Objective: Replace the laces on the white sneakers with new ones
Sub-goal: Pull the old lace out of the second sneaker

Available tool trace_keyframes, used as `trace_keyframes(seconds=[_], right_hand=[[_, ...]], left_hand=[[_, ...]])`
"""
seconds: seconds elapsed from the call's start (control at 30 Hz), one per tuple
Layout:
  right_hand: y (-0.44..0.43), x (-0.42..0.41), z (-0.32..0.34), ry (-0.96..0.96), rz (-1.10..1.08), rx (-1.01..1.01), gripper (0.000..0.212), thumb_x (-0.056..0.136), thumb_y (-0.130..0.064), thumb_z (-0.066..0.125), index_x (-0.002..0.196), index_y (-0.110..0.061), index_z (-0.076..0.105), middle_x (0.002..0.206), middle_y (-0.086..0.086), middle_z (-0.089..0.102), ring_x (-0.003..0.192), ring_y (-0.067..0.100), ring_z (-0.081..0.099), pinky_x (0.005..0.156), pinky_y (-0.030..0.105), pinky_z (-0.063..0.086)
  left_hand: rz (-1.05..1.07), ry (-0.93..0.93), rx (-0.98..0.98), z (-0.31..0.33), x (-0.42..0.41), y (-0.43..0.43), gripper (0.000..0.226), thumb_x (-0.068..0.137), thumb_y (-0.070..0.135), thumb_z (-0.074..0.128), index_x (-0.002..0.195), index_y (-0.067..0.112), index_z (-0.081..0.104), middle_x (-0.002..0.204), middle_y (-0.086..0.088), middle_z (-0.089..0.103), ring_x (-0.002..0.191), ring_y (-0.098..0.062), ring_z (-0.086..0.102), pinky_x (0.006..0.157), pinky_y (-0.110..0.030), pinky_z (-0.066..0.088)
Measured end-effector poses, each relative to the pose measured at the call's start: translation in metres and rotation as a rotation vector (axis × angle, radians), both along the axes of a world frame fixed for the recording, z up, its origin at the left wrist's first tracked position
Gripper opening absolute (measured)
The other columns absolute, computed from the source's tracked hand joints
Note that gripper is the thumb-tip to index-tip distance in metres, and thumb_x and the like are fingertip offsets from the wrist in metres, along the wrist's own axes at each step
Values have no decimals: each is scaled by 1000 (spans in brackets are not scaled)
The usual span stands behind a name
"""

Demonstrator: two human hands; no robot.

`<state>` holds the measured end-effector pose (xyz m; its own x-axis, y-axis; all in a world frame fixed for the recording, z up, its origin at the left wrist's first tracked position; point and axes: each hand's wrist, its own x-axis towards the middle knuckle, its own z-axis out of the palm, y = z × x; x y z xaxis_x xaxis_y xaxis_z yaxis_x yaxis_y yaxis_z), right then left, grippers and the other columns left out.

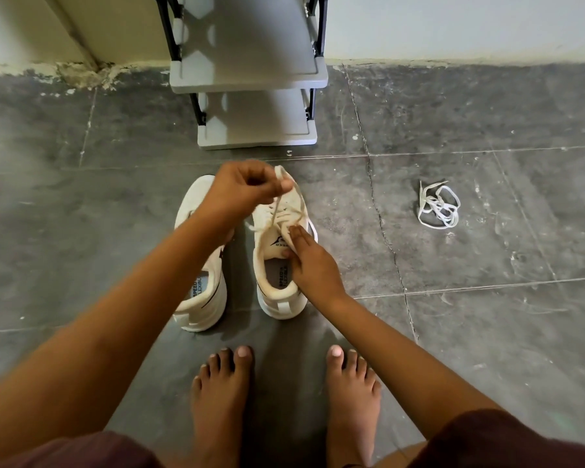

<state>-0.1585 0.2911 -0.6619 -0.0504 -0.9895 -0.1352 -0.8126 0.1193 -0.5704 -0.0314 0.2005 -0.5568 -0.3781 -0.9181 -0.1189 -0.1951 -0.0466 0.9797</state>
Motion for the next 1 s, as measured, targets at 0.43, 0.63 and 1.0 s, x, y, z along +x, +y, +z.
trace_keyframes(seconds=[0.43, 0.63, 1.0], right_hand=[[1, 0, -1, -55, -31, -27, 47, 98, -16, 42, 144, -16, 35, 147, 6, 40, 115, 27, 54, 86, 33, 46], [-1, -3, -3, -34, -2, -57, 46, 98, -18, 43, 143, -16, 37, 141, 6, 46, 105, 29, 58, 76, 32, 45], [1, 1, 1, -59, -18, -72, 46, 95, -11, 44, 141, -16, 40, 140, 4, 47, 112, 24, 54, 82, 36, 49]], left_hand=[[-173, -908, -470, -40, -6, 18, 20, 90, 25, 60, 98, 10, 70, 100, -5, 60, 89, -22, 59, 77, -34, 48], [48, -63, 66, -16, -3, 14, 6, 83, 15, 69, 78, 15, 68, 70, 0, 64, 58, -3, 59, 61, -15, 50], [-198, -943, -472, -49, 0, 25, 25, 94, 28, 53, 108, 13, 67, 114, -7, 54, 91, -25, 58, 76, -35, 48]])
